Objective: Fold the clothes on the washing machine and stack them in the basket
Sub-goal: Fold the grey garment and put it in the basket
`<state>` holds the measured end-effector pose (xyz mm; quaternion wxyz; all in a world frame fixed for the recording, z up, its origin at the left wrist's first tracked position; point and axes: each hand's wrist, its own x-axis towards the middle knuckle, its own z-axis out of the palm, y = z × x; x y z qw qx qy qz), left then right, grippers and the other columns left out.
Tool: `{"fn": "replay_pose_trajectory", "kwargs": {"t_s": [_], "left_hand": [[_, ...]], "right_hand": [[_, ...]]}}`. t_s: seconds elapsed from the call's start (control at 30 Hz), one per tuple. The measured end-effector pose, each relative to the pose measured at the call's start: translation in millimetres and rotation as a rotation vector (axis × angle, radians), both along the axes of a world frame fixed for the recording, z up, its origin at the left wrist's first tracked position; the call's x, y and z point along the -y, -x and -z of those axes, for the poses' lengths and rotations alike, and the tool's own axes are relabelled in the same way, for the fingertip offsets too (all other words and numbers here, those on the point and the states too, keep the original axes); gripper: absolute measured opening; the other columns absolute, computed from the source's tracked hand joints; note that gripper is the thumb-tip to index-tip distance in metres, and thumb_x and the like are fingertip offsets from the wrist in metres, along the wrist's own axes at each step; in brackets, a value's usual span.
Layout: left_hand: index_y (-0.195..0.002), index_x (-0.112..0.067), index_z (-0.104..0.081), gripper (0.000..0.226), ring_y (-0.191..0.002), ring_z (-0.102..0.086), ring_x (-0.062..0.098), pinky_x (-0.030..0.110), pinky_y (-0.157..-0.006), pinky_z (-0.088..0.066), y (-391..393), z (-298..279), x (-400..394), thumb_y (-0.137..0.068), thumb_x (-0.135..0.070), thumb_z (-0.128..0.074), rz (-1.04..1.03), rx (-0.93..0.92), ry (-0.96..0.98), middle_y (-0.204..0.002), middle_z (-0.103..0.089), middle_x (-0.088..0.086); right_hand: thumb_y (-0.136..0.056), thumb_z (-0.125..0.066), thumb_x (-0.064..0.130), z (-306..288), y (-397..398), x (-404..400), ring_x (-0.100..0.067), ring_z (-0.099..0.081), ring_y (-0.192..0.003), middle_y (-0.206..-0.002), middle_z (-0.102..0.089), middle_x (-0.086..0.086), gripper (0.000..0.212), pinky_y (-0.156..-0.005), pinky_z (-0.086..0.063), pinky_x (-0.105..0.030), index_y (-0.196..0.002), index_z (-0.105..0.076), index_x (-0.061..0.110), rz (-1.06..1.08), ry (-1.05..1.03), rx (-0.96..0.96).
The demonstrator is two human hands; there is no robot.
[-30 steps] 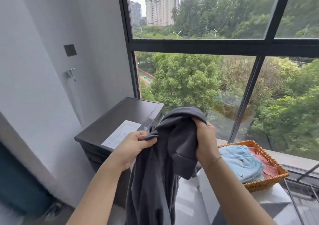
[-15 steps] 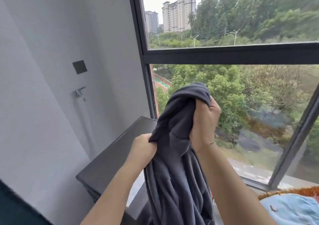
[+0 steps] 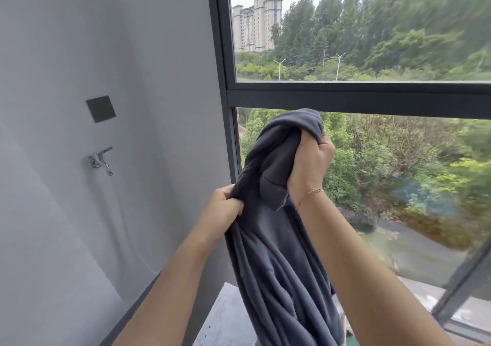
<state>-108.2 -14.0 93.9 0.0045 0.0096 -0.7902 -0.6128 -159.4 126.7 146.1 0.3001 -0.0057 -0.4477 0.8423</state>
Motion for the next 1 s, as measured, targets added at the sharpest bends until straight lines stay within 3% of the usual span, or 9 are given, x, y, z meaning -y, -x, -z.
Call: {"fn": "replay_pose_trajectory", "kwargs": {"t_s": [0.13,0.2,0.27,0.47,0.53,0.63,0.77,0.93,1.0], "left_hand": [[-0.091,-0.001,-0.060,0.034,-0.080,-0.055,0.019,0.033,-0.074,-0.039,41.4,3.3,65.6,-0.059,-0.004,-0.049,0.087,0.012,-0.140,-0.080,-0.060,0.006],[-0.090,-0.007,-0.062,0.021,-0.075,-0.060,0.015,0.026,-0.069,-0.044,65.8,8.3,117.3,-0.077,0.003,-0.050,0.042,-0.004,-0.205,-0.077,-0.065,0.000],[-0.094,-0.019,-0.065,0.032,-0.079,-0.067,0.008,0.021,-0.070,-0.048,83.8,14.2,160.5,-0.088,0.007,-0.047,-0.012,-0.025,-0.265,-0.083,-0.072,-0.006],[-0.108,-0.019,-0.065,0.033,-0.091,-0.069,0.016,0.027,-0.072,-0.051,135.5,90.8,252.8,-0.093,0.004,-0.047,-0.196,0.084,-0.324,-0.100,-0.074,0.001],[-0.111,-0.011,-0.063,0.028,-0.092,-0.066,0.023,0.035,-0.078,-0.052,148.8,145.7,268.0,-0.094,0.004,-0.046,-0.280,0.215,-0.345,-0.100,-0.071,0.008],[-0.119,0.001,-0.057,0.026,-0.094,-0.061,0.031,0.041,-0.087,-0.050,150.8,222.3,279.2,-0.094,-0.003,-0.051,-0.387,0.484,-0.283,-0.104,-0.065,0.016],[-0.141,0.002,-0.038,0.062,-0.124,-0.048,0.035,0.041,-0.104,-0.040,122.6,299.6,271.7,-0.092,-0.025,-0.063,-0.406,0.790,-0.264,-0.141,-0.046,0.020],[-0.126,0.009,-0.054,0.057,-0.119,-0.052,0.037,0.043,-0.103,-0.041,112.1,310.8,263.5,-0.091,-0.035,-0.062,-0.507,0.721,-0.220,-0.130,-0.056,0.022],[-0.122,0.012,-0.053,0.048,-0.119,-0.051,0.040,0.042,-0.101,-0.040,108.2,298.5,256.0,-0.098,-0.029,-0.053,-0.585,0.664,-0.172,-0.128,-0.056,0.025]], "right_hand": [[-0.092,-0.051,0.008,-20.2,64.8,71.8,-0.011,-0.061,-0.079,-0.085,-0.067,-0.003,0.017,-0.079,-0.053,-0.030,-0.087,-0.066,0.015,0.035,-0.109,-0.014],[-0.092,-0.051,0.009,-26.6,105.2,134.3,-0.009,-0.060,-0.079,-0.083,-0.066,0.000,0.017,-0.077,-0.051,-0.026,-0.086,-0.066,0.015,0.010,-0.191,-0.020],[-0.091,-0.051,0.009,-26.5,141.0,187.0,-0.010,-0.058,-0.078,-0.080,-0.064,0.001,0.019,-0.075,-0.050,-0.026,-0.081,-0.066,0.017,-0.042,-0.254,0.006],[-0.087,-0.058,0.020,50.1,212.1,286.6,-0.018,-0.053,-0.078,-0.076,-0.056,-0.005,0.012,-0.069,-0.043,-0.029,-0.076,-0.058,0.014,-0.341,-0.539,0.438],[-0.086,-0.062,0.021,88.9,210.1,298.4,-0.024,-0.059,-0.092,-0.089,-0.062,-0.005,0.012,-0.077,-0.048,-0.033,-0.093,-0.063,0.011,-0.498,-0.704,0.582],[-0.090,-0.062,0.018,153.7,188.4,296.2,-0.025,-0.055,-0.114,-0.124,-0.055,-0.008,0.045,-0.090,-0.045,-0.030,-0.132,-0.048,0.010,-0.687,-0.880,0.749],[-0.090,-0.058,0.008,242.3,126.4,258.5,-0.018,-0.060,-0.089,-0.100,-0.067,-0.007,0.017,-0.071,-0.046,-0.021,-0.106,-0.064,0.010,-0.490,-0.673,0.856],[-0.064,-0.059,0.015,295.5,19.5,217.8,-0.023,-0.063,-0.049,-0.063,-0.067,-0.016,0.019,-0.047,-0.051,-0.024,-0.073,-0.065,-0.001,-0.592,-0.338,1.272],[-0.079,-0.062,0.019,312.8,-13.8,204.8,-0.025,-0.065,-0.049,-0.065,-0.069,-0.018,0.022,-0.046,-0.051,-0.024,-0.076,-0.066,-0.003,-0.629,-0.247,1.401]]}}
